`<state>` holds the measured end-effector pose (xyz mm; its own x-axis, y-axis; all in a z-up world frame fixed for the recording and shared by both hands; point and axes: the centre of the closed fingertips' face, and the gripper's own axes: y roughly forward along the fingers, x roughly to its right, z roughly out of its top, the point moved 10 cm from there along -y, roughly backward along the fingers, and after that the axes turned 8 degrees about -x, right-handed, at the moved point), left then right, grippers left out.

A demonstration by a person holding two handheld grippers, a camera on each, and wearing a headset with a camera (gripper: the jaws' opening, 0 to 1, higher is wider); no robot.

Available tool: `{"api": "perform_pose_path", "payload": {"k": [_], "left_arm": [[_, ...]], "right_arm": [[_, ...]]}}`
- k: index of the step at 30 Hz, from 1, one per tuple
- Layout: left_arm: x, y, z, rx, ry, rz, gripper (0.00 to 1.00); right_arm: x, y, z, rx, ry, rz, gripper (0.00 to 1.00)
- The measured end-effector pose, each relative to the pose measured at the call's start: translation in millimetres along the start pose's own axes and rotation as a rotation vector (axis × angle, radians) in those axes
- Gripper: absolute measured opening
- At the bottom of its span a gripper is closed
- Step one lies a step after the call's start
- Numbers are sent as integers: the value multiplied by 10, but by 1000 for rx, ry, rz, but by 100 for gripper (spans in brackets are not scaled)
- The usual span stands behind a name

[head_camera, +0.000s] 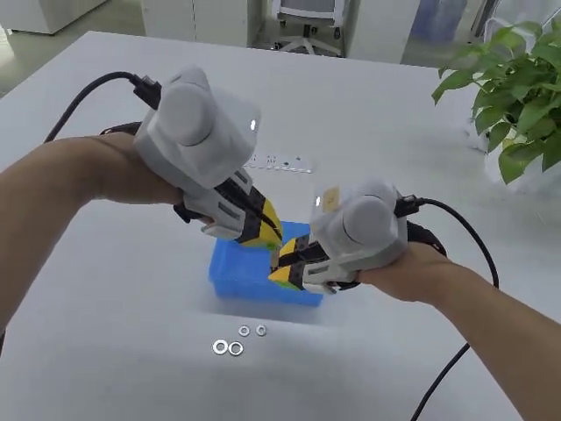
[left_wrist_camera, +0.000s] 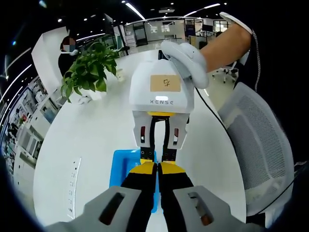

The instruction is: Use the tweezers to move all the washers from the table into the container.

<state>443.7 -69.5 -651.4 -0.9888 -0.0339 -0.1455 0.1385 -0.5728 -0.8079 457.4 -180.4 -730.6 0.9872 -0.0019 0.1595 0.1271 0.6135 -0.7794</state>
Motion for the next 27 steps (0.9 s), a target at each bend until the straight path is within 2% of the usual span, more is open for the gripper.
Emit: {"api": "perform_pose_path", "payload": {"k": [17,27], "left_arm": [[156,88,-85,-2,-16,-9,5],[247,210,-179,-7,-23,-27,5]], "right_arm": [[-158,100,-62,-1,-2,25,12],[-262,233,-146,-2,5,45,12]]}}
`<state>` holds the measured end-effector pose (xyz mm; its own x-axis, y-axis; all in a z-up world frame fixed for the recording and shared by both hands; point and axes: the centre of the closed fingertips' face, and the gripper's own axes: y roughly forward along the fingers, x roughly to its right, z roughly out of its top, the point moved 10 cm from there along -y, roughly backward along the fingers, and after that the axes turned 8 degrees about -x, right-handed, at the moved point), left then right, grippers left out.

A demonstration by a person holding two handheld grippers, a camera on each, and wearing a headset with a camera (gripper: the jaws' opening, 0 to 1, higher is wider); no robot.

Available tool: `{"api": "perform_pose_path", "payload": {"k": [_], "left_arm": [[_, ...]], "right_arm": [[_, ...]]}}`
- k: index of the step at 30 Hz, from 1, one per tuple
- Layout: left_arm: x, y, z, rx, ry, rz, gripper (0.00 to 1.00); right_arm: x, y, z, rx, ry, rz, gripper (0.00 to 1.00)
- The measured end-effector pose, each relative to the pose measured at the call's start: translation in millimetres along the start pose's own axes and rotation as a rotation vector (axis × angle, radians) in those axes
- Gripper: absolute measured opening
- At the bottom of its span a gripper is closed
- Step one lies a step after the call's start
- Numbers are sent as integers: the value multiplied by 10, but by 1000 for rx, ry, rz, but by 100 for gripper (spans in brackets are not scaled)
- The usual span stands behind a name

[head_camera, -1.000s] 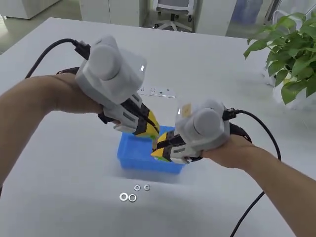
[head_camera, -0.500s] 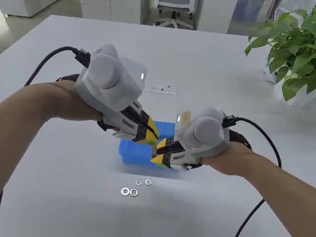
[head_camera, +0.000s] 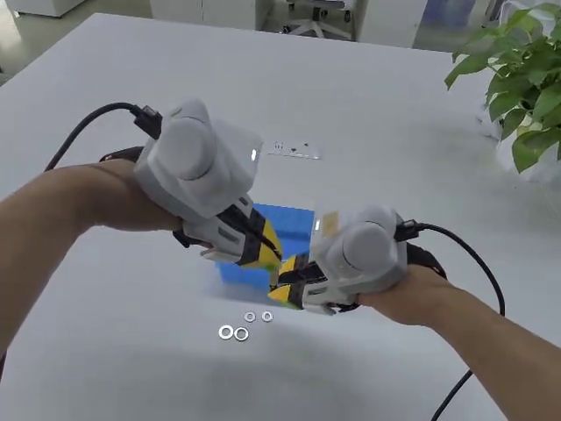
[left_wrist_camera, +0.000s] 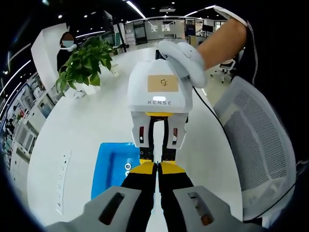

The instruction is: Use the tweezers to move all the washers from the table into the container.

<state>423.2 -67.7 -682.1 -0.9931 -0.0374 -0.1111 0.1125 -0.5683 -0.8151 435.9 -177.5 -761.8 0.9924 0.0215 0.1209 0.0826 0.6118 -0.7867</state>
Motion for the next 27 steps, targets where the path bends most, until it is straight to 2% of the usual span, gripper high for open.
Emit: {"api": "perform_pose_path", "payload": {"k": [19,27], "left_arm": [[90,155,-152,7,-30,-32,5],[80,204,-199,5,-41,-40,5]], "right_arm": [[-98,180,-119,-14,17,43,12],[-90,244,-149,-15,27,54,12]]}}
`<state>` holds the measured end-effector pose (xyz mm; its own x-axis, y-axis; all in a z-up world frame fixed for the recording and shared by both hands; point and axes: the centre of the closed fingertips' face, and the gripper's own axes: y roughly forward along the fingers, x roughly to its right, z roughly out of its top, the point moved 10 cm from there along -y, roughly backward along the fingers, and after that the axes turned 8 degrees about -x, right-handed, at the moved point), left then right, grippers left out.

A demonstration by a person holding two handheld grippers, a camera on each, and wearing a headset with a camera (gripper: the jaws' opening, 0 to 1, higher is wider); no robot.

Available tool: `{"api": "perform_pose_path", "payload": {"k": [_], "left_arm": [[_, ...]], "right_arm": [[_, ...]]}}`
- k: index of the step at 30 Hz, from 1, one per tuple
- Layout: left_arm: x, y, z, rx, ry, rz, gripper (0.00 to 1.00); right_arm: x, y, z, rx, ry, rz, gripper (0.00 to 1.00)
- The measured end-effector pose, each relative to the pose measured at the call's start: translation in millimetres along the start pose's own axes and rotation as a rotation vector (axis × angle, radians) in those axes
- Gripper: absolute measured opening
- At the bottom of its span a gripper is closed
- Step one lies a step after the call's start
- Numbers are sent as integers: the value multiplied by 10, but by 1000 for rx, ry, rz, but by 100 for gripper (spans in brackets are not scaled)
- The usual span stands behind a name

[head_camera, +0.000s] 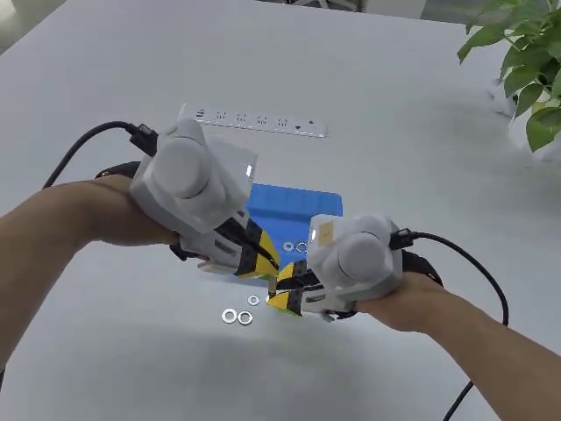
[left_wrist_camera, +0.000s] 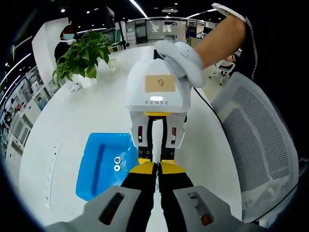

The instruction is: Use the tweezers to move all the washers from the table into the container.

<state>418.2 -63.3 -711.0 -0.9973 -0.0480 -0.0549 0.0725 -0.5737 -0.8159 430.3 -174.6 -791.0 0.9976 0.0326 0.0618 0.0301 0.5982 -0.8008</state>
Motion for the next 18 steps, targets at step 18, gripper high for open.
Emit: {"api": "perform_pose_path", "payload": {"k": [18], "left_arm": [[-49,48,-54,16,-28,-4,5]], "right_arm": [[10,71,-23,-2,23,19,11]]}}
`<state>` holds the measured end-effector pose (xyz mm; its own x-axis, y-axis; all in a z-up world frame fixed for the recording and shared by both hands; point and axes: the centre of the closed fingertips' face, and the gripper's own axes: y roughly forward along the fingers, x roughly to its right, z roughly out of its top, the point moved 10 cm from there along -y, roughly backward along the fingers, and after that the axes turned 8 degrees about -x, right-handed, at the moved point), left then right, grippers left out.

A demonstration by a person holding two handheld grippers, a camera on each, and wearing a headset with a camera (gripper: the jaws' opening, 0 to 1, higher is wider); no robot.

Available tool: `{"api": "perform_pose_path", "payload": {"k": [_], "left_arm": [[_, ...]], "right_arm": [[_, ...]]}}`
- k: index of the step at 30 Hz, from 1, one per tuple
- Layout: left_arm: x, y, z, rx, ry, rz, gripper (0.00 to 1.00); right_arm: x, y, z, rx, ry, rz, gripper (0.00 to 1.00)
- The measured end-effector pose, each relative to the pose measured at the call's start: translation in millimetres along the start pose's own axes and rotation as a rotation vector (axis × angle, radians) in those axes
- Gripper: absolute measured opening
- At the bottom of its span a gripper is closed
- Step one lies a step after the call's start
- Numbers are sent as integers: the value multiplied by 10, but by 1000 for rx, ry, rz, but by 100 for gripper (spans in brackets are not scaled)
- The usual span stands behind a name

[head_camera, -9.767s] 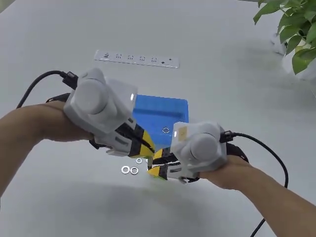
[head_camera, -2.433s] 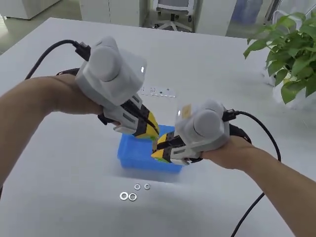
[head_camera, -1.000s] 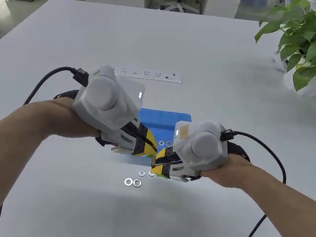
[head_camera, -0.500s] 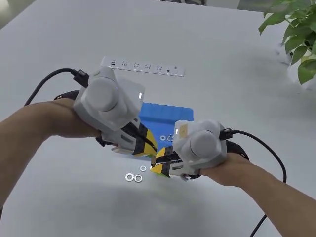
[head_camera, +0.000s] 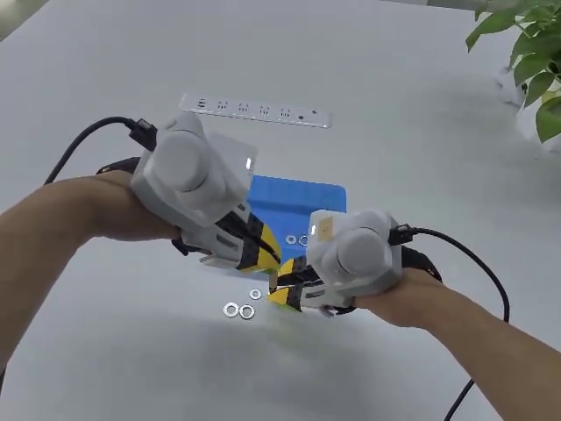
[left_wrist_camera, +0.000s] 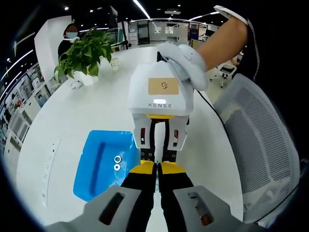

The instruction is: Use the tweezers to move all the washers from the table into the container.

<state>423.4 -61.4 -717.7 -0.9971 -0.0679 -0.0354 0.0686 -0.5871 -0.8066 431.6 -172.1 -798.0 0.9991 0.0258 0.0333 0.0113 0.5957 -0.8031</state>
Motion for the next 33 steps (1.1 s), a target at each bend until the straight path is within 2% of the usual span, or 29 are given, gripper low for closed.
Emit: {"api": "perform_pose_path", "payload": {"k": [18,33], "left_arm": [[6,-13,-11,5,-13,-1,5],[53,-141,91,0,-7,10,5]], "right_arm": [[-10,-13,12,-13,4,4,10],[-40,-146,97,-8,-14,-1,10]]}}
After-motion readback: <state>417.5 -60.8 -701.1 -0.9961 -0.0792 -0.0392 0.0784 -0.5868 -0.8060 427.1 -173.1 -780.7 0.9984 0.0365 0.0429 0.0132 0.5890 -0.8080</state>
